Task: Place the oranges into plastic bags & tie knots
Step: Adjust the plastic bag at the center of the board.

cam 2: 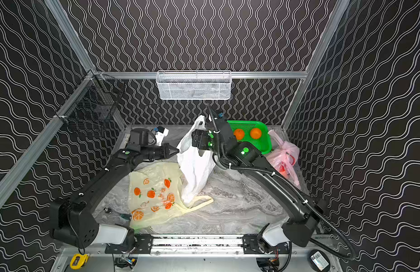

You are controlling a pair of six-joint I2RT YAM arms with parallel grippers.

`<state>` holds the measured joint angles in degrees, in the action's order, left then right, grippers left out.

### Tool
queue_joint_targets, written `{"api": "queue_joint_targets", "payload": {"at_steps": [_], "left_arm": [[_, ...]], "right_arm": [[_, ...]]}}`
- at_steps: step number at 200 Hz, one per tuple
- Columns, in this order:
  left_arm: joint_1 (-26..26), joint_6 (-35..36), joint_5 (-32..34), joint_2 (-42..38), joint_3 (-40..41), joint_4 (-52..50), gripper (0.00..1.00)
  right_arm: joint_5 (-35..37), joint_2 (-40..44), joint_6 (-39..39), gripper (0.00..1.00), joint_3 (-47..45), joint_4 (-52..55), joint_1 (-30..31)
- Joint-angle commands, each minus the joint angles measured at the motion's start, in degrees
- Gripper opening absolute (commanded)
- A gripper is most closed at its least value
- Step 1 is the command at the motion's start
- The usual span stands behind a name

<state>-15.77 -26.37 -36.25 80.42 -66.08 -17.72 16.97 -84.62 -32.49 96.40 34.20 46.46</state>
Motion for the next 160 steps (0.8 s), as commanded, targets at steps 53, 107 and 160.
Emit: {"api": "queue_joint_targets", "payload": {"at_steps": [53, 107, 160], "left_arm": [[0.6, 10.6, 5.5, -0.6, -10.0, -8.7, 0.43], [1.9, 16.6, 9.8, 1.7, -19.1, 2.9, 0.97], [-0.2, 20.7, -12.1, 14.7, -24.6, 22.1, 0.99]], "right_arm": [[1.3, -2.6, 8.2, 0.16, 4.5, 1.5, -0.1], [-19.0, -1.6, 16.0, 0.05, 4.3, 0.2, -7.8], [-23.6, 1.9, 14.8, 0.05, -2.0, -1.8, -13.3]]}}
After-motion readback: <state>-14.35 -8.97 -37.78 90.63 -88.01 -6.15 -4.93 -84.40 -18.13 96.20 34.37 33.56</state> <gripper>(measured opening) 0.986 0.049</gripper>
